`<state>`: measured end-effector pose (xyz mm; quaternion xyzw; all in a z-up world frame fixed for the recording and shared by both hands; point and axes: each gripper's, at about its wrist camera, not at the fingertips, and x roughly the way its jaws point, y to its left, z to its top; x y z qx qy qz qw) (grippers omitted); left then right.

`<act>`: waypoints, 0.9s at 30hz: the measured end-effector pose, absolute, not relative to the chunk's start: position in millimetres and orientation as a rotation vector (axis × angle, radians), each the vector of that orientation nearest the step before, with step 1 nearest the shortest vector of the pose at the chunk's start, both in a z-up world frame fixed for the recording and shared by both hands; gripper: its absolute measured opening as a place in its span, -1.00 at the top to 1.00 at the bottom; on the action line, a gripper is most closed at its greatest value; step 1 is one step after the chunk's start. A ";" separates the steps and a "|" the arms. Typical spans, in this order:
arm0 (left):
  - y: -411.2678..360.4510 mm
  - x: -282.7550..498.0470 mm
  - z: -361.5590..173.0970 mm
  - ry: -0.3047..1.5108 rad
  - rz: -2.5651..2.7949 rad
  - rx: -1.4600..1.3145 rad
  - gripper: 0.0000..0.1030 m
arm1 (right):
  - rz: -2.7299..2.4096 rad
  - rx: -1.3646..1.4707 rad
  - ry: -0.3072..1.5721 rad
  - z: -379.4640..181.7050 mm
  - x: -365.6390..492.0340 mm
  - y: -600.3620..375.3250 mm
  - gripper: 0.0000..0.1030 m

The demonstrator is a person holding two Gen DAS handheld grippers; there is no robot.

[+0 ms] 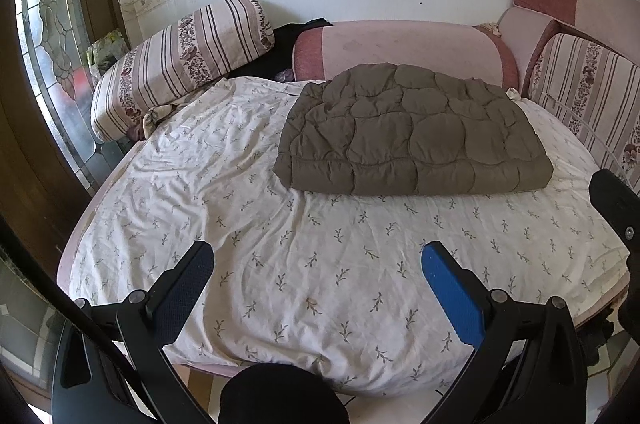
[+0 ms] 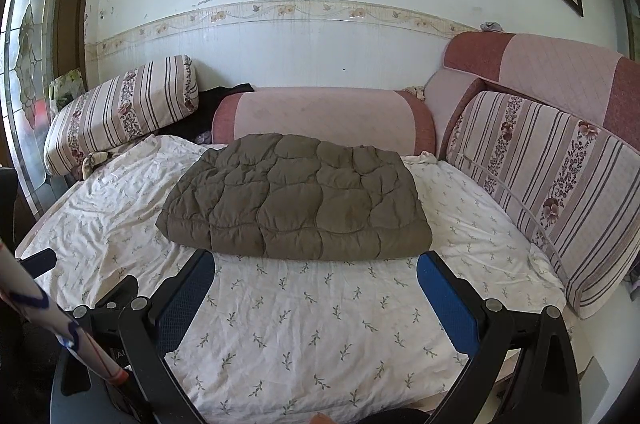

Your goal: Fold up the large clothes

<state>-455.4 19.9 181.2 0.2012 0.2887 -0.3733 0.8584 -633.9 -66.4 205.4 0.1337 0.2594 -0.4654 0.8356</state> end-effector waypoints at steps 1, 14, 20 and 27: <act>20.0 -455.4 181.2 0.606 -0.784 0.422 -1.00 | -0.986 0.282 0.550 204.9 -634.0 -66.5 -0.99; 17.9 -457.0 178.9 0.610 -0.791 0.422 -1.00 | -0.985 0.282 0.556 202.8 -633.9 -68.2 -0.99; 18.1 -457.1 178.8 0.612 -0.792 0.422 -1.00 | -0.985 0.281 0.558 202.9 -634.1 -68.5 -0.99; 17.8 -457.5 178.8 0.611 -0.791 0.423 -1.00 | -0.989 0.274 0.563 200.3 -635.4 -70.3 -0.99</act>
